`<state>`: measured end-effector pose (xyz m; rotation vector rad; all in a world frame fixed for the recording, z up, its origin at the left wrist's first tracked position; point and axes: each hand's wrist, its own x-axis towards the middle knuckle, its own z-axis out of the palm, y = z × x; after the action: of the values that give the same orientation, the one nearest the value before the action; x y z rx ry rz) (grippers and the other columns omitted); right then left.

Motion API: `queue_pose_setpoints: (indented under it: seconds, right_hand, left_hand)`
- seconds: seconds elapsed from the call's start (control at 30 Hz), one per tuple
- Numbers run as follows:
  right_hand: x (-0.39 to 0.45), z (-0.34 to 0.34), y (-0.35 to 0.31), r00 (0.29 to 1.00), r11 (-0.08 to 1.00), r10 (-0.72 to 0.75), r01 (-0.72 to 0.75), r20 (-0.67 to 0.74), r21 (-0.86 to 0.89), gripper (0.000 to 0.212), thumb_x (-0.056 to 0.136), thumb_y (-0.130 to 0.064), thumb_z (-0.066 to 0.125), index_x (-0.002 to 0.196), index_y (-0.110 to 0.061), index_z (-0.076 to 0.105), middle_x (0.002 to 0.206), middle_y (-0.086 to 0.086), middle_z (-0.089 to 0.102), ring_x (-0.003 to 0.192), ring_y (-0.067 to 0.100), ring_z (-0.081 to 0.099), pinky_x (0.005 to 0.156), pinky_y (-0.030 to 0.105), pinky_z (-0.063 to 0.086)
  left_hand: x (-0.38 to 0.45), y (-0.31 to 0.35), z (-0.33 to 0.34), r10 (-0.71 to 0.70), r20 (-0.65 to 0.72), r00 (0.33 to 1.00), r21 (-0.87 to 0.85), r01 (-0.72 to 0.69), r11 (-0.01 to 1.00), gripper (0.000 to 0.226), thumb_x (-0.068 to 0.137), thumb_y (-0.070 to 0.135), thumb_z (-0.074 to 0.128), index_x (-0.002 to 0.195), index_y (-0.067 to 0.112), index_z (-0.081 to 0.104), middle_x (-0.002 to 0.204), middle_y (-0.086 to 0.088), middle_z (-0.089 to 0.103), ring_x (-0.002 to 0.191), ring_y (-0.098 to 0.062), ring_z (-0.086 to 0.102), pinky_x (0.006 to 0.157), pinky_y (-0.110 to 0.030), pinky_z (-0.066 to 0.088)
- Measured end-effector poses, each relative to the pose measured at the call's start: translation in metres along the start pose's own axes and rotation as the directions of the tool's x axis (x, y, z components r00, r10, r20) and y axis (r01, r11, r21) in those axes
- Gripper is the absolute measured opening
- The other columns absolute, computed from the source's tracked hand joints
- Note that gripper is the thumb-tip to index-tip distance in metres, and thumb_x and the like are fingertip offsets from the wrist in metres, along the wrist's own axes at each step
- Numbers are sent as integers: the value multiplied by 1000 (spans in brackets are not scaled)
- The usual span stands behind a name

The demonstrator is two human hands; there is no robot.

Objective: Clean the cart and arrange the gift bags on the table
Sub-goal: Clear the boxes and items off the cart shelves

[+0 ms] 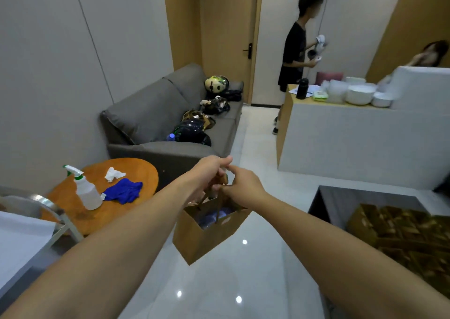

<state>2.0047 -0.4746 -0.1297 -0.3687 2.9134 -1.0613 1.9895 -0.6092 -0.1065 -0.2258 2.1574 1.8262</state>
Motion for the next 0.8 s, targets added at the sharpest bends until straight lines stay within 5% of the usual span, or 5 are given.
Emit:
queue_pose_setpoints:
  seconds: [0.1, 0.27, 0.43, 0.6, 0.8]
  right_hand:
    - [0, -17, 28, 994, 993, 105, -104, -35, 53, 38, 87, -49, 74, 118, -27, 70, 93, -4, 72, 82, 15, 68, 84, 38, 60]
    - [5, -59, 82, 972, 975, 218, -221, -89, -24, 30, 85, -54, 73, 86, -24, 71, 73, -3, 67, 70, 16, 65, 72, 37, 59]
    - [13, -104, 147, 919, 928, 350, -366, -179, -65, 42, 88, -61, 65, 75, -22, 65, 67, -4, 61, 67, 14, 59, 59, 29, 45]
    - [25, -135, 197, 908, 913, 385, -401, -166, -77, 19, 91, -37, 66, 93, -20, 74, 90, 2, 67, 100, 21, 55, 84, 41, 54]
    - [52, -181, 252, 828, 858, 512, -506, -229, 91, 24, 90, -27, 68, 68, -21, 61, 75, -1, 64, 79, 20, 64, 63, 32, 52]
  left_hand:
    - [13, 15, 34, 56, 74, 996, 102, -63, 993, 40, 97, 48, 58, 110, 11, 64, 72, -6, 57, 61, -19, 54, 61, -32, 45]
    - [45, 34, 96, 70, 142, 987, 182, -96, 979, 33, 98, 41, 61, 111, 11, 63, 74, -7, 62, 62, -18, 61, 58, -29, 49]
    - [102, 50, 171, 60, 172, 983, 313, -112, 943, 38, 98, 41, 62, 123, 13, 54, 94, -9, 59, 73, -19, 61, 63, -31, 54]
    - [143, 66, 243, -9, 354, 935, 450, -161, 878, 44, 102, 54, 49, 120, 15, 58, 111, -10, 67, 99, -29, 69, 88, -47, 60]
    - [201, 96, 306, 32, 424, 905, 429, -232, 873, 52, 102, 58, 43, 114, 12, 65, 104, -11, 68, 94, -27, 68, 86, -44, 60]
